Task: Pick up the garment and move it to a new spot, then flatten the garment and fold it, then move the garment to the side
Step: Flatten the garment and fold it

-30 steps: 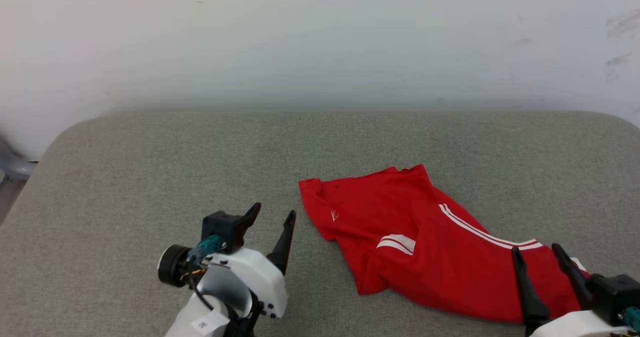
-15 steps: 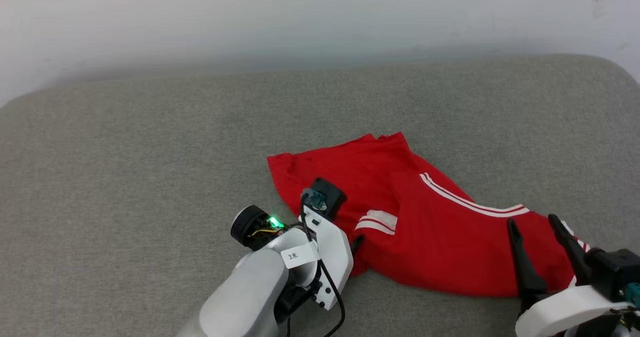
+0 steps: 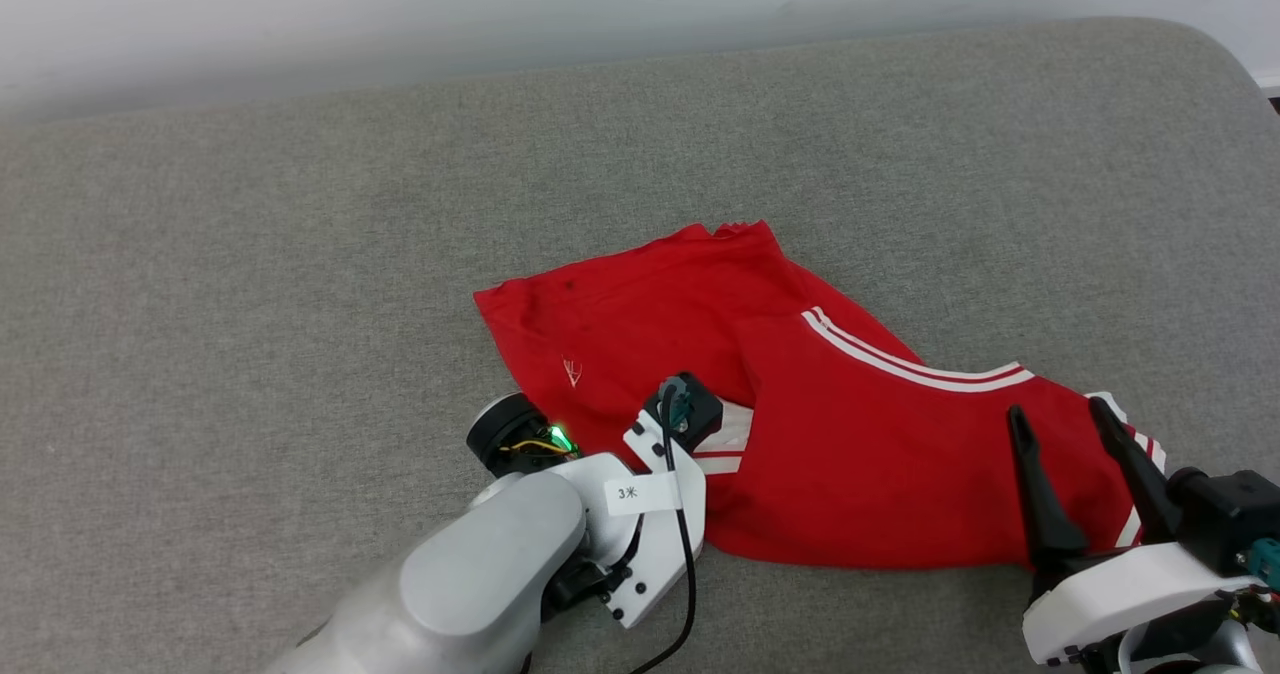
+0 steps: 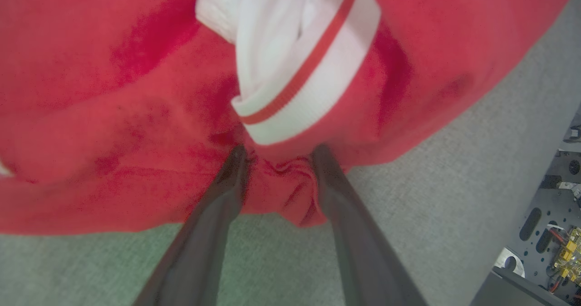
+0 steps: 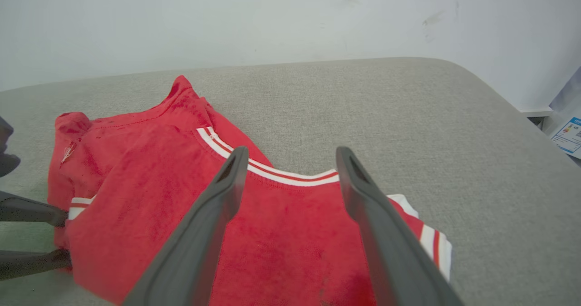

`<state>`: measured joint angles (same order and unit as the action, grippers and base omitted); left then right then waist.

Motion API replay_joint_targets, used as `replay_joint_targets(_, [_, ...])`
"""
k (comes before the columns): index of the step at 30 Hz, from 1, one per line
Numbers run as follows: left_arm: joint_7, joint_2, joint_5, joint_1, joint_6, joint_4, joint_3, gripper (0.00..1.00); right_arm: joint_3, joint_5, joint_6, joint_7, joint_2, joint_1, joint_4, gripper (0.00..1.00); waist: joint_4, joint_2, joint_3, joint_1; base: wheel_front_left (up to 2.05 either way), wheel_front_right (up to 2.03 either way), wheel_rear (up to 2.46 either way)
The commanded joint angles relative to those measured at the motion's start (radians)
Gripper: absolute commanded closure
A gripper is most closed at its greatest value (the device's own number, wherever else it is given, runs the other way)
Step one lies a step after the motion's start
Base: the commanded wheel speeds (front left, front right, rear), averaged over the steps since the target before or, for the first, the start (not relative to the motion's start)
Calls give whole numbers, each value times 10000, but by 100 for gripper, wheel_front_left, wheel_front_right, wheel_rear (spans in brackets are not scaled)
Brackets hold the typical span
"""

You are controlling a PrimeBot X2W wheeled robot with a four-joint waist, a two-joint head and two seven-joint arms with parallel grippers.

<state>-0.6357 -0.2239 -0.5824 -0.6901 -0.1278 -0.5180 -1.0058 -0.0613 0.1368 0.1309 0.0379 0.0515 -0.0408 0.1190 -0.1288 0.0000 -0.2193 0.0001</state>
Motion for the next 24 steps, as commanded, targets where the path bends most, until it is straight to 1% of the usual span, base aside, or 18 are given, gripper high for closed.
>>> replay_joint_targets(1, [-110, -427, -153, 533, -47, -479, -549, 100, 4, 32, -5, -53, -18, 137, -83, 0, 11, 0, 13, -1, 0, 0, 0])
replay_joint_targets(4, [830, -570, -50, 87, 28, -463, -223, 100, -82, 79, -3, -88, -18, 90, -167, 0, 119, 0, 144, -1, 0, 0, 0])
replay_joint_targets(5, [1193, -634, 21, -26, 146, -427, -66, 100, -92, 116, -3, -91, -20, 55, -198, 0, 165, 0, 206, -1, 0, 0, 0])
replay_joint_targets(6, [1193, -634, 21, -26, 146, -427, -66, 100, -92, 116, -3, -91, -20, 55, -198, 0, 165, 0, 206, -1, 0, 0, 0])
replay_joint_targets(8, [1902, -740, 151, -158, 405, -314, 174, 100, -120, 137, -3, -83, -20, -10, -263, 0, 262, 0, 355, -1, 0, 0, 0])
replay_joint_targets(12, [3104, -1039, 336, 6, 1092, 199, 649, 100, -211, 168, -5, 1, -17, -179, -329, 0, 530, 0, 712, -1, 0, 0, 0])
replay_joint_targets(14, [3471, -1374, 353, 257, 1438, 509, 882, 100, -237, 173, -3, 38, -19, -243, -330, 0, 695, 0, 889, -1, 0, 0, 0])
replay_joint_targets(19, [3883, -2064, -107, 1412, 2355, 1567, 1495, 100, -309, 177, -3, 172, -17, -484, -295, 0, 1119, 0, 1286, -1, 0, 0, 0])
replay_joint_targets(22, [4069, -2452, -486, 2463, 3011, 2155, 1845, 100, -354, 161, -3, 257, -19, -654, -254, 0, 1358, 0, 1499, -1, 0, 0, 0])
replay_joint_targets(24, [4196, -2608, -820, 3262, 3434, 2487, 2077, 100, -398, 148, -3, 304, -17, -730, -228, 0, 1507, 0, 1632, -1, 0, 0, 0])
